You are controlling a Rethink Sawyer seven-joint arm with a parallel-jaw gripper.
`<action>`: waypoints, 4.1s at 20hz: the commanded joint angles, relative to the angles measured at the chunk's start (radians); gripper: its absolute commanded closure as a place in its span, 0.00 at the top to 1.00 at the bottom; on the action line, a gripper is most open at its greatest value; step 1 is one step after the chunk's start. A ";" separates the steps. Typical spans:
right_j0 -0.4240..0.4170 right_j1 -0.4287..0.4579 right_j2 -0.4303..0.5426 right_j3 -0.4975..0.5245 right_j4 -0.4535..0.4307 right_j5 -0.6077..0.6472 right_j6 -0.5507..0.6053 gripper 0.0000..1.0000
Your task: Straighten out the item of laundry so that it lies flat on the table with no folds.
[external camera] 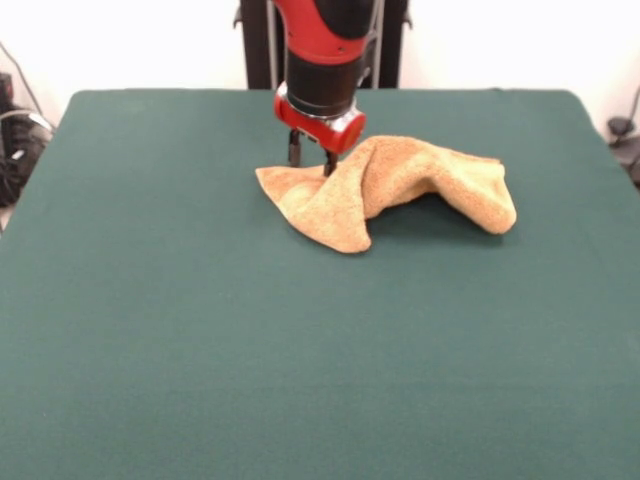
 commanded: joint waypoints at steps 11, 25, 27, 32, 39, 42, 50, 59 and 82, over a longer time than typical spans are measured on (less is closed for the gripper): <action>-0.014 0.285 0.090 -0.105 -0.006 -0.156 0.116 1.00; 0.012 0.292 0.055 -0.126 -0.026 -0.161 0.104 1.00; 0.027 0.294 0.039 -0.131 -0.029 -0.179 0.111 0.00; 0.018 0.290 0.044 -0.138 -0.040 -0.150 0.091 0.00; 0.003 0.242 0.031 -0.115 -0.049 -0.094 0.078 0.00; -0.005 0.182 0.005 -0.090 -0.076 -0.040 0.050 0.00; -0.056 0.106 -0.048 -0.058 -0.150 0.037 0.003 0.00; -0.168 -0.106 -0.038 0.017 -0.293 0.070 -0.074 0.00; -0.402 -0.338 0.030 0.130 -0.553 0.166 -0.055 0.00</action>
